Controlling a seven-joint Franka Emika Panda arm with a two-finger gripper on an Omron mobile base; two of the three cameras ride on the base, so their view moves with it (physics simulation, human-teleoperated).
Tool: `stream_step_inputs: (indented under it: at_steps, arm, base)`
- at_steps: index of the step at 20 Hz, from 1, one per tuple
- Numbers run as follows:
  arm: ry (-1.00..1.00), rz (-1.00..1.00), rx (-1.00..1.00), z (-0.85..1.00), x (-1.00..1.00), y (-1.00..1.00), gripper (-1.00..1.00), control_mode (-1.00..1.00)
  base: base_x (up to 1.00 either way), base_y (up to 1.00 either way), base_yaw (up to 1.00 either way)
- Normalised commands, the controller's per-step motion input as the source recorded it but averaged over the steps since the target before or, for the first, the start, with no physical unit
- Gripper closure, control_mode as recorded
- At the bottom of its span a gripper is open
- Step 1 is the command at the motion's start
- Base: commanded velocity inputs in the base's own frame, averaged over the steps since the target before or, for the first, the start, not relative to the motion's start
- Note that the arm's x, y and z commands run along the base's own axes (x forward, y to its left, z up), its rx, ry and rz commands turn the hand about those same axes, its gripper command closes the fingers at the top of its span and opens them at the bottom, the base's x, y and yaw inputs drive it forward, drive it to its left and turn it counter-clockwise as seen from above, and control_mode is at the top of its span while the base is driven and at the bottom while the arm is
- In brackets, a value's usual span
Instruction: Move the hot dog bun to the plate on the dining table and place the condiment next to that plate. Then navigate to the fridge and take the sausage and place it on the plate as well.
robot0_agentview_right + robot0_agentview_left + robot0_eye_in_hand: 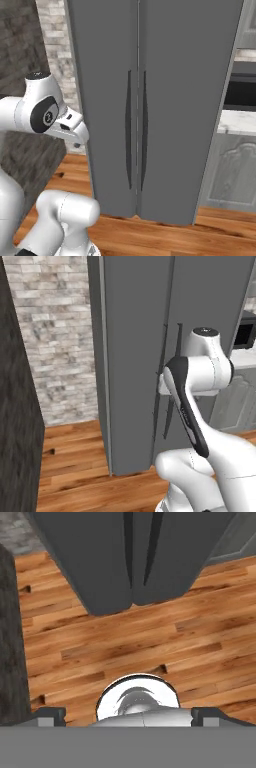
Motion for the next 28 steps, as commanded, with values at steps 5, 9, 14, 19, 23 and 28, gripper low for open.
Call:
stream_step_inputs:
  at_steps: [5,9,14,19,23,28]
  arm:
    - [0.0,-0.16,-0.08,0.0,0.59,-0.5,-1.0,-1.0]
    - [0.0,-0.06,-0.02,-0.04,0.34,-0.78,-1.0,-1.0]
    - [0.0,0.0,0.0,-0.02,0.06,-0.36,-1.0,1.0]
    - [0.0,0.0,0.0,0.0,0.0,0.0,-1.0,1.0]
    - [0.0,0.0,0.0,0.0,0.0,0.0,-1.0,1.0]
    - [0.0,0.0,0.0,0.0,0.0,0.0,-1.0,1.0]
  base:
    - [0.0,0.0,0.0]
    - [0.0,0.0,0.0]
    - [0.07,-0.07,0.0]
    - [0.5,-0.09,0.0]
    - [0.27,0.0,0.0]
    - [0.24,0.0,0.0]
